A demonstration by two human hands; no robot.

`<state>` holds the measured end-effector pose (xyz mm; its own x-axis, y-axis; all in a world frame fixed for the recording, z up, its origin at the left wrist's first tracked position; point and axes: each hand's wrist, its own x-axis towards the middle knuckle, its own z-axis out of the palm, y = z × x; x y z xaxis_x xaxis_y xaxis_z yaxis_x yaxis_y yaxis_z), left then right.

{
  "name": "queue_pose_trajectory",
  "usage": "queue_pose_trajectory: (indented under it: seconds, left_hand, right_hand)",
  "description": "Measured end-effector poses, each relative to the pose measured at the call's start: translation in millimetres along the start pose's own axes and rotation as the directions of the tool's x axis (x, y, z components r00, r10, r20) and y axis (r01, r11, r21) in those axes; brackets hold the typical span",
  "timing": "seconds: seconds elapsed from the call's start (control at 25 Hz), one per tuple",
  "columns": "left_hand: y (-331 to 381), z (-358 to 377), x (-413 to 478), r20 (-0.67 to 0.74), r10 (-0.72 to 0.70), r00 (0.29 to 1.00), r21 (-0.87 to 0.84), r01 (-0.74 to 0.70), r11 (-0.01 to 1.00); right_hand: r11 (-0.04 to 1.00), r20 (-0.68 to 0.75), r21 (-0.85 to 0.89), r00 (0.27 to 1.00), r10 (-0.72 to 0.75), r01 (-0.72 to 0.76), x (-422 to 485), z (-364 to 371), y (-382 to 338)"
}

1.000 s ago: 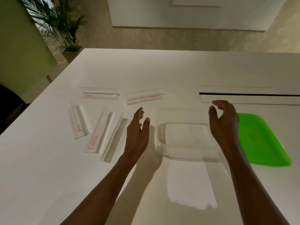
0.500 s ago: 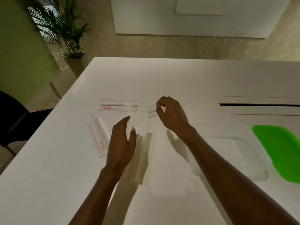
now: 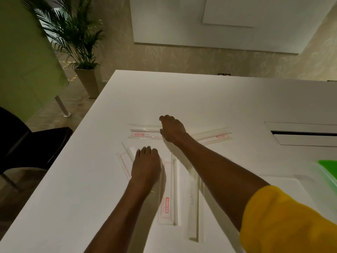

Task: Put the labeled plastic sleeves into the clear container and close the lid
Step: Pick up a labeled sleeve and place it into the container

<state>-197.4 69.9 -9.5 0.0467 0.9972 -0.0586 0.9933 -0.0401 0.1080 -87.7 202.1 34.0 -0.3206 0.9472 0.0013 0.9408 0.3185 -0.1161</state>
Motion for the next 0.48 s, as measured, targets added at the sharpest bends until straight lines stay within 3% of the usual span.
queue_pose_trajectory:
  seconds: [0.16,0.36,0.44,0.48]
  left_hand:
    - [0.8,1.6,5.2,0.071,-0.009,0.997,0.084,0.003,0.996]
    - [1.9,-1.6,4.3,0.084,-0.011,0.996,0.074,0.004,0.997]
    - [3.5,-7.2,4.2,0.050,-0.034,0.998,-0.046,0.036,0.998]
    - [5.4,-11.8,3.8,-0.025,-0.071,0.997,-0.193,0.065,0.979]
  right_hand:
    - [0.998,0.046,-0.064,0.998,0.033,-0.030,15.1,17.5,0.2]
    - [0.998,-0.083,-0.050,0.996,0.021,-0.025,6.9,19.9,9.4]
    - [1.000,-0.135,-0.026,0.991,-0.002,-0.002,-0.8,11.3,14.0]
    - [1.000,-0.166,-0.007,0.986,-0.018,0.017,-5.8,5.2,17.0]
